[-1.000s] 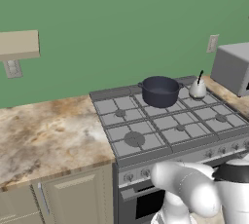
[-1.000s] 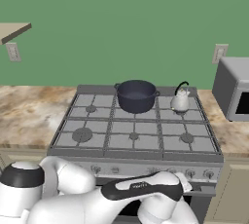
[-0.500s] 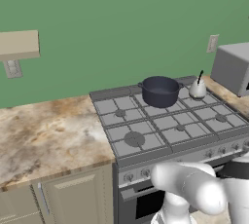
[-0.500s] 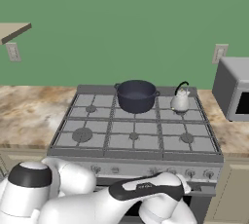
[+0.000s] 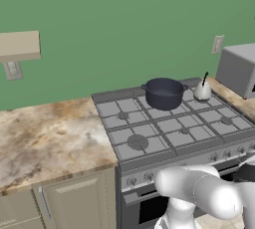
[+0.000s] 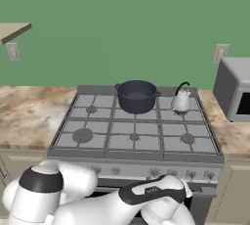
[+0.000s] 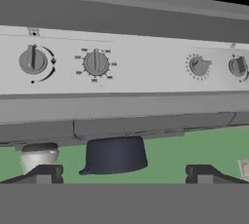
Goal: Pick the kettle from the cabinet and place it on a stove burner. Then pick the pot from the counter and place it on another stove burner. Finally, turn both burners on.
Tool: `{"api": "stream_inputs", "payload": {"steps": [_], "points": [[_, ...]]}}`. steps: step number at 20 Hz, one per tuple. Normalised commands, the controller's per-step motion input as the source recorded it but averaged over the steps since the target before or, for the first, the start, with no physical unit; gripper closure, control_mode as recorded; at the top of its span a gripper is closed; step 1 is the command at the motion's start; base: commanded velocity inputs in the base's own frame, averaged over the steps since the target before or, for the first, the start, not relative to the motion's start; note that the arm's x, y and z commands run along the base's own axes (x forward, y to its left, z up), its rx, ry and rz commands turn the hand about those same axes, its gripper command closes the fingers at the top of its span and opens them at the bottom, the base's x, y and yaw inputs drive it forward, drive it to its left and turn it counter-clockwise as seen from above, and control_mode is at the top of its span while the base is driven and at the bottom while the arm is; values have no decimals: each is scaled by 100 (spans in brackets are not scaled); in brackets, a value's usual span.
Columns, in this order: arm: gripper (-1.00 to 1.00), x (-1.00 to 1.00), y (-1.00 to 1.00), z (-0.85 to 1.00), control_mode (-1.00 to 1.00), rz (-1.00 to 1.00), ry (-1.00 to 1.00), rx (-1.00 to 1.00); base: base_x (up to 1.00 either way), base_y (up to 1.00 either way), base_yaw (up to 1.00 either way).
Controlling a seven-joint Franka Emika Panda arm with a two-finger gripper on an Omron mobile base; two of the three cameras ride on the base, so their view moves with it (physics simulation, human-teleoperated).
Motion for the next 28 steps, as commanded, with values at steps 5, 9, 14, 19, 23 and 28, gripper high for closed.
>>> {"api": "stream_inputs", "payload": {"steps": [5, 9, 14, 19, 23, 28], "points": [[-100, 21, -22, -2, -100, -3, 0, 4, 0, 0, 0], [-100, 17, -20, -3, -100, -2, 0, 2, 0, 0, 0], [-100, 16, -7, -15, -100, -3, 0, 1, 0, 0, 0], [-100, 17, 0, -20, -100, -3, 0, 1, 0, 0, 0], [-100, 9, 0, -20, -100, -2, 0, 0, 0, 0, 0], [-100, 7, 0, -20, -100, -2, 0, 0, 0, 0, 0]]}}
